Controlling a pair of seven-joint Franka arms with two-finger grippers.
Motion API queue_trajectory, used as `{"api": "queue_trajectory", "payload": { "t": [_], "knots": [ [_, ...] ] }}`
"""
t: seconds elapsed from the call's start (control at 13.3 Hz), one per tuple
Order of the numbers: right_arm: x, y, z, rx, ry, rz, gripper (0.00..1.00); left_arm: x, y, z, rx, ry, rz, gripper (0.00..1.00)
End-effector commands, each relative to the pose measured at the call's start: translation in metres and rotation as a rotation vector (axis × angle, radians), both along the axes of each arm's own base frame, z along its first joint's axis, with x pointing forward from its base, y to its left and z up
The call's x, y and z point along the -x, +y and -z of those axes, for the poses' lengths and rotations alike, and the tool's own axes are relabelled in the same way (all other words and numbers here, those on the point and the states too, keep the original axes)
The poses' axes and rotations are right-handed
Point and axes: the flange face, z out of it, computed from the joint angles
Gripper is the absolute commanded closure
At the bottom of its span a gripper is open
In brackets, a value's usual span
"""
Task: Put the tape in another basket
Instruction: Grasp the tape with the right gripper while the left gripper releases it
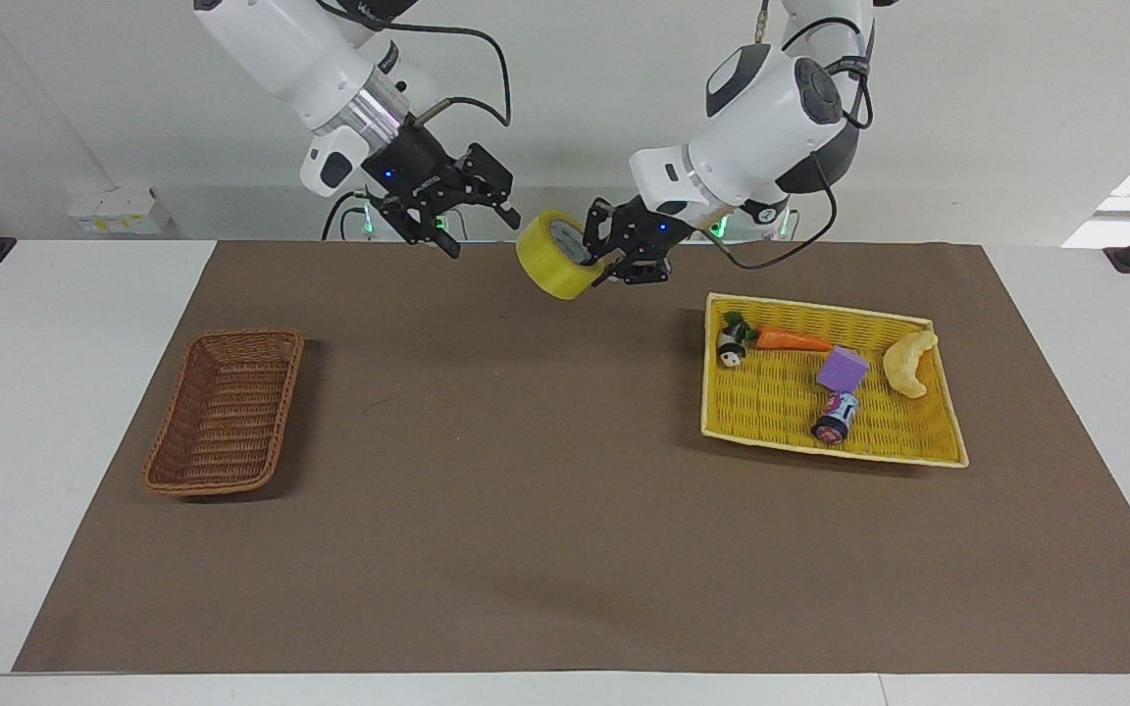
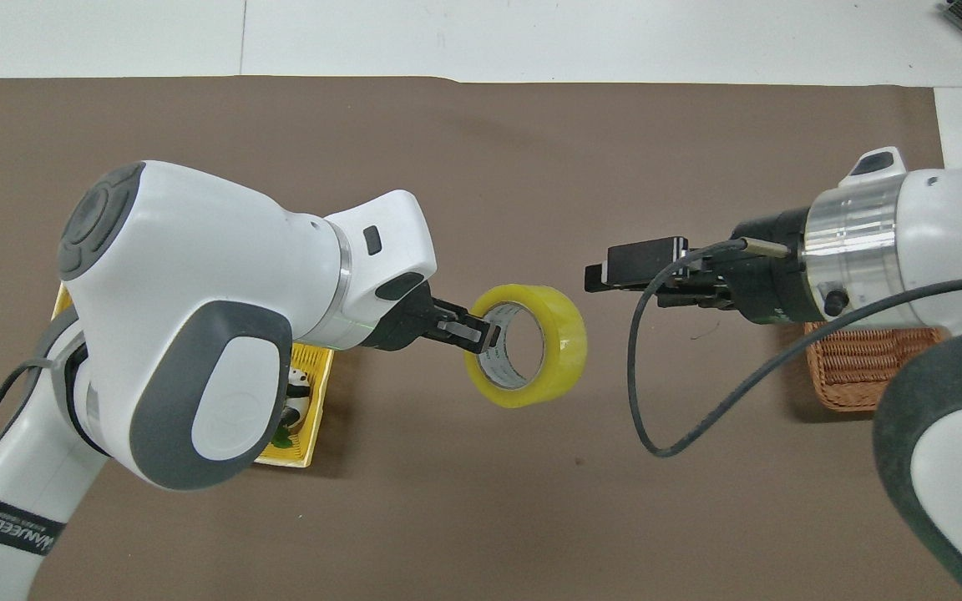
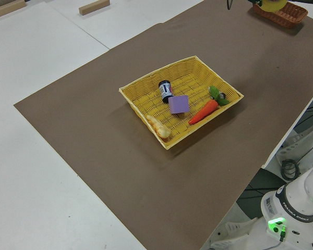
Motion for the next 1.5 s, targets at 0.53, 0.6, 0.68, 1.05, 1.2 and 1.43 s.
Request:
{"api": "queue_trajectory", "payload": {
  "t": [0.53,0.6,0.68,1.05,1.2,1.43],
  "knots": [
    [0.028,0.009,0.019,-0.090,0.045,-0.012,0.15,0.019,-0.021,-0.017,0.114,-0.020,0.014,1.00],
    [0.028,0.009,0.019,-0.087,0.050,-0.016,0.63,0.018,-0.024,-0.020,0.130,-0.039,0.002,1.00],
    [0.027,0.005,0.019,-0.087,0.055,-0.008,0.90,0.018,-0.027,-0.022,0.139,-0.056,-0.010,1.00],
    [0.021,0.001,0.012,-0.092,0.091,0.033,1.00,0.016,-0.028,-0.036,0.175,-0.074,-0.057,0.15],
    [0.018,-0.009,0.008,-0.098,0.088,0.046,1.00,0.019,-0.026,-0.042,0.163,-0.015,-0.129,0.00],
    [0.012,-0.036,0.004,-0.107,0.090,0.057,1.00,0.020,-0.020,-0.050,0.163,0.011,-0.175,0.00]
  ]
}}
